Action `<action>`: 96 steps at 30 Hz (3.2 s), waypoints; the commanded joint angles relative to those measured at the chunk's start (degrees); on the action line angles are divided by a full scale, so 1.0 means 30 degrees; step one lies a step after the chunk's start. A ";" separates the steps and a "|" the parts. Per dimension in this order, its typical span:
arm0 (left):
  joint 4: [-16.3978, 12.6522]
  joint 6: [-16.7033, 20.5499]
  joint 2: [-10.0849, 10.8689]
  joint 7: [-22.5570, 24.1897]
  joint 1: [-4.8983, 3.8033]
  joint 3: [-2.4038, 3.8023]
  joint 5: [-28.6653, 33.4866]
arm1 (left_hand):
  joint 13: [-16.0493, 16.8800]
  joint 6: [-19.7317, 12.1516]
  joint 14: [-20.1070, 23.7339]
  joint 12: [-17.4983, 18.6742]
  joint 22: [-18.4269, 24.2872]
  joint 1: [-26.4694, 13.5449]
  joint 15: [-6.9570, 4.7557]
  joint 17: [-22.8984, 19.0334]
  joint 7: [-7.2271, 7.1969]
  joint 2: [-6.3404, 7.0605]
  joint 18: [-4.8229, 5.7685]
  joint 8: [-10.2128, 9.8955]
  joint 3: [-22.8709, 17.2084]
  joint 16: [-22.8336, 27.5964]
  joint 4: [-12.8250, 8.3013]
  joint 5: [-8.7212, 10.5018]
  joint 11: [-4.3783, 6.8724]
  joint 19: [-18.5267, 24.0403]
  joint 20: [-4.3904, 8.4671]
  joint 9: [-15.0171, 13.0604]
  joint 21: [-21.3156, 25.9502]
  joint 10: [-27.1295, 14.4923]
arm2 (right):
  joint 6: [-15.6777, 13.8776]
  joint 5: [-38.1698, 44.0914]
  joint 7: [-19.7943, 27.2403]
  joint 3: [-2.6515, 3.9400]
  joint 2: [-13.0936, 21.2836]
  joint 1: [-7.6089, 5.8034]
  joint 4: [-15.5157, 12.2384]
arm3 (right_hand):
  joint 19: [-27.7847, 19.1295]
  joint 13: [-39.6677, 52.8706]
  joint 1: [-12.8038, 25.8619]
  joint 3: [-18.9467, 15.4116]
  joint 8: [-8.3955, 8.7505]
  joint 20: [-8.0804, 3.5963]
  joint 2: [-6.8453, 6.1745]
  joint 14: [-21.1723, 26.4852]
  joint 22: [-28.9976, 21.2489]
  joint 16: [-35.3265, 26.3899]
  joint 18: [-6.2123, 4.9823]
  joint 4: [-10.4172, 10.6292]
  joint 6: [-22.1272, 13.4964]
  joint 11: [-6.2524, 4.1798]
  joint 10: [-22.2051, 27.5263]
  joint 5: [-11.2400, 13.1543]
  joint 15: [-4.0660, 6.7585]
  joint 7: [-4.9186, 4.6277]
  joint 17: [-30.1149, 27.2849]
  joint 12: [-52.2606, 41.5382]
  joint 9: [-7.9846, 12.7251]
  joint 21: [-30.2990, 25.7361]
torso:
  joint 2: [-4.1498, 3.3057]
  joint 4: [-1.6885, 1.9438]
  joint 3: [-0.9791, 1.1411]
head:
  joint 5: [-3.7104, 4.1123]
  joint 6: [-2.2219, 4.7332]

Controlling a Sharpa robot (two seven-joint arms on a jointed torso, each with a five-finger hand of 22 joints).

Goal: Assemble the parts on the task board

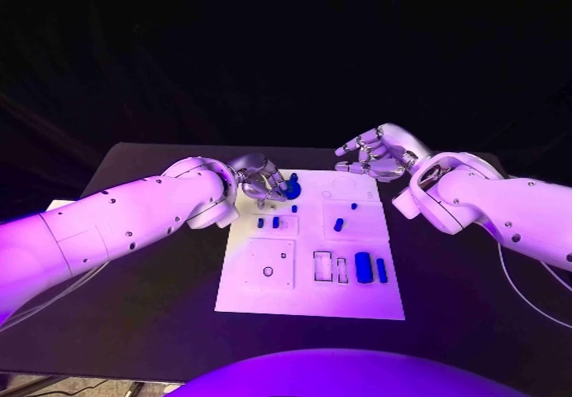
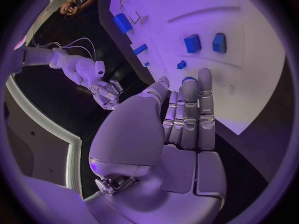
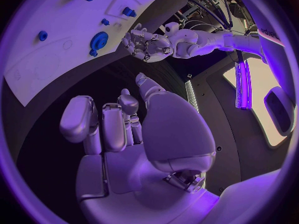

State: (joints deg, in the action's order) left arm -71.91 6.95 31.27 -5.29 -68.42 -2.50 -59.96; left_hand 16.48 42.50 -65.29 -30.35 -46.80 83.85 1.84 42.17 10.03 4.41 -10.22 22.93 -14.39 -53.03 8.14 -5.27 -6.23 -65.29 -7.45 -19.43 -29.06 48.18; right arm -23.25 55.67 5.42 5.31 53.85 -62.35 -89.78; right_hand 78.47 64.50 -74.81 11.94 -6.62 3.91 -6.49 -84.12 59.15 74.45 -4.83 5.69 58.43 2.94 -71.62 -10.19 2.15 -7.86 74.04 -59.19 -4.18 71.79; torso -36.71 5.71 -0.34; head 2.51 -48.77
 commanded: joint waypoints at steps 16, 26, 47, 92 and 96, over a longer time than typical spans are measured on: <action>0.2427 -0.0129 -0.2441 0.1383 0.0281 -0.0193 -0.8104 | -0.3893 0.3203 -0.6499 0.3110 -0.4409 -0.0380 -0.0502 0.8340 -0.0451 0.1789 0.0841 -0.2721 -0.2027 -0.8166 -0.0807 -0.0054 0.0273 -0.5347 0.0532 0.3476 -0.6787 0.2170 | 0.0325 0.0035 0.0140 0.0000 -0.0110 0.0048 -0.0012 | -0.0075 -0.0022 -0.0048 -0.0079 0.0034 0.0075 0.0247 -0.0842 0.0001 -0.0069 -0.0351 -0.0019 -0.0064 -0.0041 0.0152 -0.0136 -0.0150 -0.0005 0.0015 0.0080 0.0016 -0.0075 | -0.0042 -0.0030 0.0014 | 0.0156 0.0064; 0.2873 -0.1169 -0.2954 0.0768 0.0415 -0.0206 -0.8517 | -0.4200 0.3871 -0.6644 0.3431 -0.5485 -0.0664 -0.0649 0.7881 -0.0529 0.1906 0.1076 -0.3049 -0.2178 -0.8070 -0.0913 -0.0049 0.0406 -0.5915 0.0676 0.3736 -0.8230 0.3033 | 0.0258 0.0036 0.0190 0.0001 -0.0128 0.0048 -0.0049 | -0.0066 -0.0004 -0.0080 -0.0076 0.0033 0.0074 0.0287 -0.0839 0.0016 -0.0090 -0.0348 -0.0018 -0.0064 -0.0043 0.0141 -0.0172 -0.0149 -0.0006 -0.0001 0.0056 0.0015 -0.0070 | -0.0008 -0.0012 0.0034 | 0.0201 -0.0008; 0.3655 -0.1460 -0.3610 0.0451 0.0882 -0.0182 -0.8593 | -0.4240 0.4946 -0.6739 0.4166 -0.6291 -0.0328 -0.0854 0.7516 -0.0656 0.1535 0.1244 -0.3433 -0.3306 -0.8060 -0.1428 -0.0089 0.0615 -0.6210 0.0867 0.3983 -0.9206 0.4388 | 0.0236 0.0039 0.0209 0.0002 -0.0225 0.0047 -0.0078 | -0.0069 -0.0025 -0.0092 -0.0079 0.0033 0.0074 0.0291 -0.0838 0.0005 -0.0098 -0.0350 -0.0021 -0.0066 -0.0042 0.0158 -0.0181 -0.0149 -0.0006 -0.0007 0.0082 0.0015 -0.0078 | 0.0008 -0.0007 0.0017 | 0.0283 -0.0073; 0.0472 0.0140 -0.0509 -0.0045 0.0596 0.0776 -0.7190 | -0.4055 0.6627 -0.6719 0.5147 -0.7168 -0.0610 -0.1088 0.7103 -0.0795 0.1248 0.1402 -0.3776 -0.4988 -0.8147 -0.2711 -0.0009 0.0923 -0.6302 0.1112 0.4132 -1.0116 0.6408 | 0.0265 0.0007 0.0250 0.0001 -0.0432 0.0076 0.0397 | -0.0053 0.0057 -0.0109 -0.0102 0.0021 0.0073 0.0324 -0.0843 0.0032 -0.0094 -0.0344 -0.0008 -0.0048 -0.0041 0.0092 -0.0206 -0.0149 -0.0008 0.0005 -0.0026 0.0010 -0.0066 | 0.0110 0.0087 0.0112 | 0.0012 0.0023; 0.0182 0.0013 0.0082 -0.0135 0.0570 0.0825 -0.6923 | -0.4044 0.6688 -0.6716 0.5197 -0.7414 -0.0668 -0.1090 0.7080 -0.0797 0.1259 0.1467 -0.3797 -0.4992 -0.8147 -0.2741 -0.0007 0.0928 -0.6361 0.1113 0.4137 -1.0448 0.6487 | 0.0284 -0.0056 0.0263 0.0001 -0.0476 0.0152 0.0484 | -0.0053 0.0045 -0.0105 -0.0110 0.0016 0.0073 0.0342 -0.0843 0.0027 -0.0097 -0.0344 0.0006 -0.0040 -0.0041 0.0098 -0.0215 -0.0150 -0.0009 0.0005 -0.0015 0.0008 -0.0071 | 0.0132 0.0145 0.0083 | 0.0048 -0.0008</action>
State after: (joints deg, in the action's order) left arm -71.00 6.69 31.31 -5.00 -66.60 -0.10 -82.27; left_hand 4.37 62.22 -84.18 -14.97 -68.94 82.49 -1.13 63.46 7.64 8.21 -6.27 11.70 -29.32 -77.34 0.22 -5.25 -3.40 -83.84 -4.41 -7.07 -60.19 67.13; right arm -22.96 55.54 5.59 5.32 52.52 -62.02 -88.40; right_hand 78.47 64.63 -75.26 11.94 -6.62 3.91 -6.04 -84.12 59.16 74.45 -4.82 5.68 58.43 2.74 -71.43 -10.64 2.15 -7.86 74.05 -59.19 -4.17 71.79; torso -36.36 5.97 -0.03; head 2.58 -48.71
